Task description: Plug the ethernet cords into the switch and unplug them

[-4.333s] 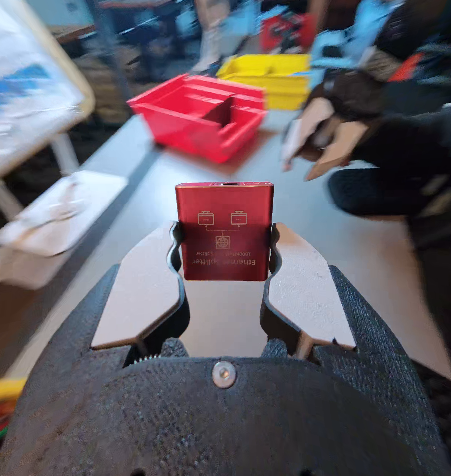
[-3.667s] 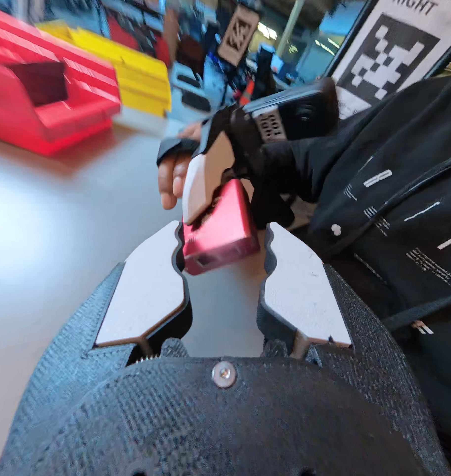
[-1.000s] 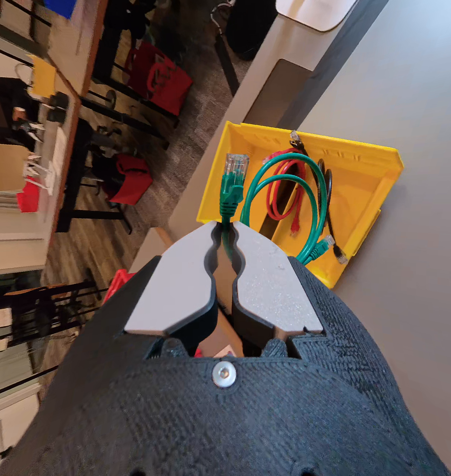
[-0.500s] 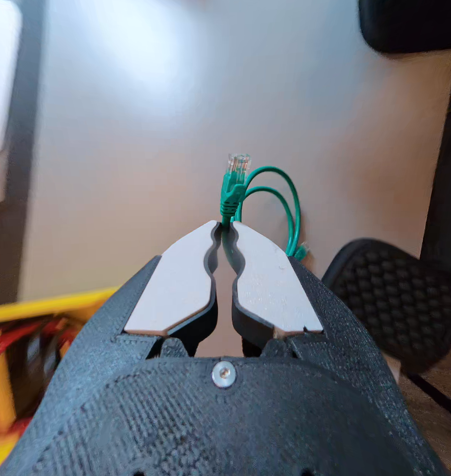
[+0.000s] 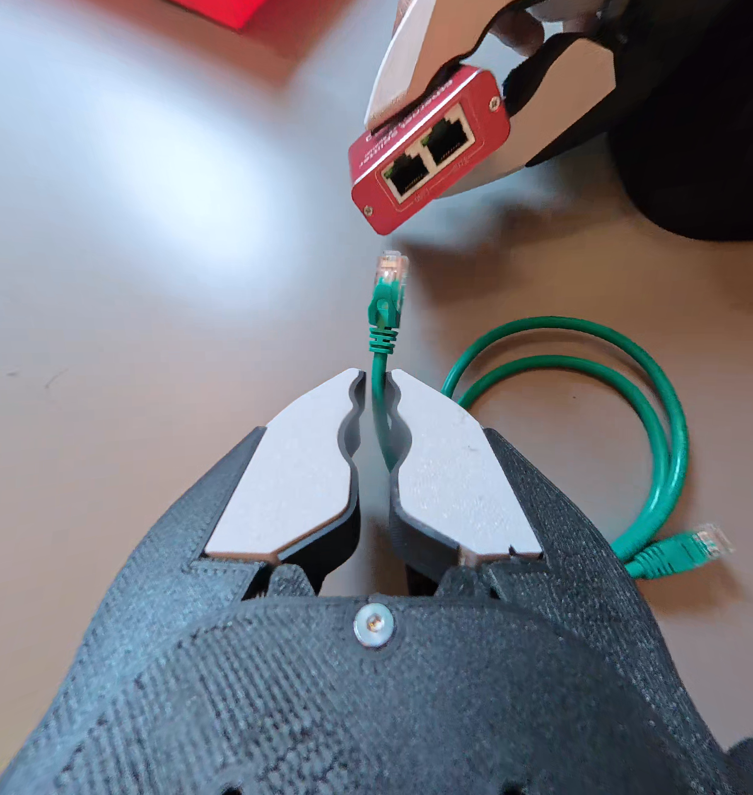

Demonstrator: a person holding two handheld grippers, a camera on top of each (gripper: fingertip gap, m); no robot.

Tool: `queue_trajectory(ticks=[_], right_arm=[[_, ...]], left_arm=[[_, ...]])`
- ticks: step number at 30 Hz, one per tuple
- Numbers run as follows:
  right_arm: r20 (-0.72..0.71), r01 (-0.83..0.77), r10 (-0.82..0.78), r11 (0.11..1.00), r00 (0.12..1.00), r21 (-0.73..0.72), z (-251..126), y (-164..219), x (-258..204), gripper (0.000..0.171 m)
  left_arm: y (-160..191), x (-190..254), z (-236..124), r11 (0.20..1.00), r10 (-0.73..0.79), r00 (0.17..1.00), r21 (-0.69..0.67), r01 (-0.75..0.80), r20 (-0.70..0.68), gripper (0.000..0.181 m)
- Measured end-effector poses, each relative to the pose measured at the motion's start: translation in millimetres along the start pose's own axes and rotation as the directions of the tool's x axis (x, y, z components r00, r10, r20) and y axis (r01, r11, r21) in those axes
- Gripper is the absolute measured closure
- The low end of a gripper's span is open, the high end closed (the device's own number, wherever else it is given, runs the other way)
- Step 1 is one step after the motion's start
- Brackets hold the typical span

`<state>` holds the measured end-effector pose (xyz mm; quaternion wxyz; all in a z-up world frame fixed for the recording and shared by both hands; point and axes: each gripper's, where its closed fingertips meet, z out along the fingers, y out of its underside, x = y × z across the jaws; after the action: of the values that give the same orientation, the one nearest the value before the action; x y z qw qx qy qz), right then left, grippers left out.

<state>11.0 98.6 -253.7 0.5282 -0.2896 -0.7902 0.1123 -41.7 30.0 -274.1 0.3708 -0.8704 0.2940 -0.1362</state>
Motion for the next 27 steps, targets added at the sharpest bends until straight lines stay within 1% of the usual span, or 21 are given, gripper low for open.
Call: queue_trajectory(ticks=[3,6,9,10,12,14,17,19,22,23,26,27], right_arm=[[0.001,0.023,-0.023,0.999,1.0,-0.026,4,6,-2,0.143],[-0.008,0.033,-0.034,0.999,0.999,-0.042,3,10,-1,0.143],[-0.017,0.028,-0.028,0.998,0.999,-0.048,-1,12,2,0.143],[-0.019,0.027,-0.028,0.998,0.999,-0.049,-2,12,2,0.143],[-0.021,0.032,-0.033,0.998,0.999,-0.053,-2,13,1,0.143],[-0.025,0.05,-0.052,0.997,0.998,-0.064,-1,13,0,0.143],[-0.044,0.092,-0.096,0.993,0.994,-0.078,0,10,0,0.143],[-0.063,0.145,-0.151,0.986,0.987,-0.088,2,3,1,0.143],[-0.066,0.221,-0.227,0.971,0.972,-0.087,9,-12,2,0.143],[-0.064,0.251,-0.258,0.963,0.964,-0.094,13,-17,4,0.143],[-0.076,0.314,-0.324,0.942,0.943,-0.117,26,-27,16,0.143],[-0.077,0.333,-0.344,0.934,0.936,-0.126,29,-30,20,0.143]], left_arm=[[-3,0,4,1.0,-0.012,1.0,0.024,0.012,0.009,0.158],[-6,6,10,1.0,0.005,1.0,0.031,-0.004,-0.03,0.154],[-10,8,14,0.999,0.041,0.998,0.022,-0.04,-0.046,0.154],[-11,8,15,0.999,0.049,0.998,0.024,-0.048,-0.045,0.157],[-17,10,16,0.997,0.055,0.996,0.06,-0.051,-0.066,0.168],[-19,11,15,0.997,0.02,0.996,0.069,-0.015,-0.083,0.169],[-19,15,6,0.996,-0.079,0.991,0.034,0.084,-0.111,0.169],[-16,18,0,0.991,-0.132,0.986,-0.01,0.132,-0.105,0.169],[-18,16,-5,0.987,-0.152,0.985,-0.058,0.147,-0.077,0.169],[-19,15,-6,0.984,-0.162,0.983,-0.087,0.155,-0.086,0.169],[-11,2,-9,0.968,-0.16,0.986,-0.206,0.147,-0.049,0.169],[-11,-4,-9,0.963,-0.165,0.986,-0.223,0.153,-0.038,0.169]])
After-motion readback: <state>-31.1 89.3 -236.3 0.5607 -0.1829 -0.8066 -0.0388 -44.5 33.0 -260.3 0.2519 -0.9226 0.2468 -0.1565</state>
